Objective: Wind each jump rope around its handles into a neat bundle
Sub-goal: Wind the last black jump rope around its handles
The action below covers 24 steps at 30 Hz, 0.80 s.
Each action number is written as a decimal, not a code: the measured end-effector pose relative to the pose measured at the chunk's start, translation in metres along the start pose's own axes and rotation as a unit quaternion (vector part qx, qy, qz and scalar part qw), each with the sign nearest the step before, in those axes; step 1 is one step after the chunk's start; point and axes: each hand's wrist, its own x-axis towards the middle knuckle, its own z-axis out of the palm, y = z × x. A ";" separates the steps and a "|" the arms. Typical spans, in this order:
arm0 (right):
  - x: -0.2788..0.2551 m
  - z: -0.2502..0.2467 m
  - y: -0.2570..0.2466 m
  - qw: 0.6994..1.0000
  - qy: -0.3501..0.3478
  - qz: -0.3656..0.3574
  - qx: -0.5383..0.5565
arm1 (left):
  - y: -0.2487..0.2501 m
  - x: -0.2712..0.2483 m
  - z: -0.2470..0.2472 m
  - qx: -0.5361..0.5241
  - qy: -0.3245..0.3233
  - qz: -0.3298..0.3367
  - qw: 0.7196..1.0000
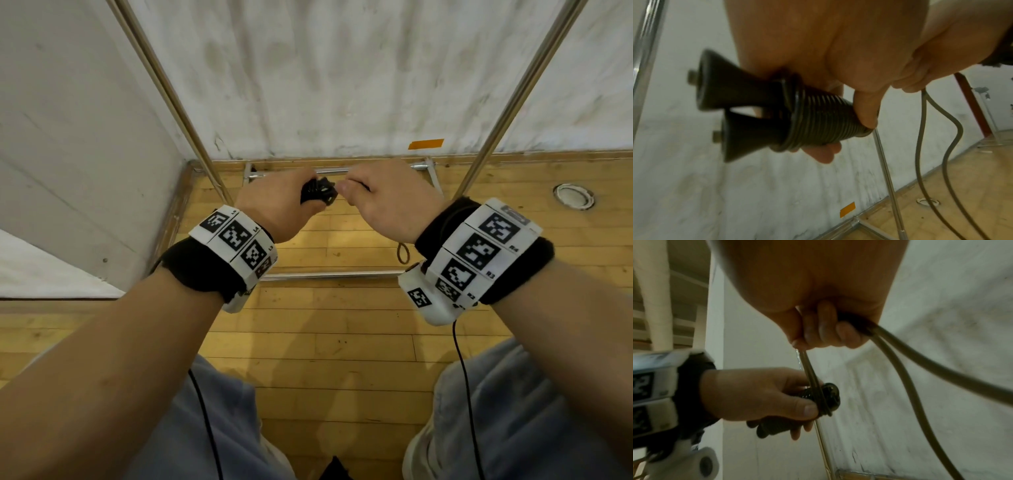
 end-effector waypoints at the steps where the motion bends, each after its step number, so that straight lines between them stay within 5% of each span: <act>1: 0.000 -0.001 0.001 1.000 0.016 0.003 0.007 | 0.002 -0.001 0.001 -0.004 -0.015 0.016 1.000; 7: 0.007 0.002 0.009 0.994 0.084 0.063 0.043 | 0.019 -0.009 0.004 -0.034 -0.050 0.087 0.994; 12: 0.012 -0.003 0.016 0.974 0.101 0.125 0.158 | 0.021 -0.018 0.000 -0.098 0.027 0.134 0.986; 19: 0.016 0.000 0.017 0.932 0.064 0.174 0.311 | 0.026 -0.023 -0.004 -0.152 0.109 0.120 0.975; 24: 0.016 0.002 0.019 0.878 0.014 0.195 0.438 | 0.033 -0.025 -0.003 -0.285 0.129 0.049 0.948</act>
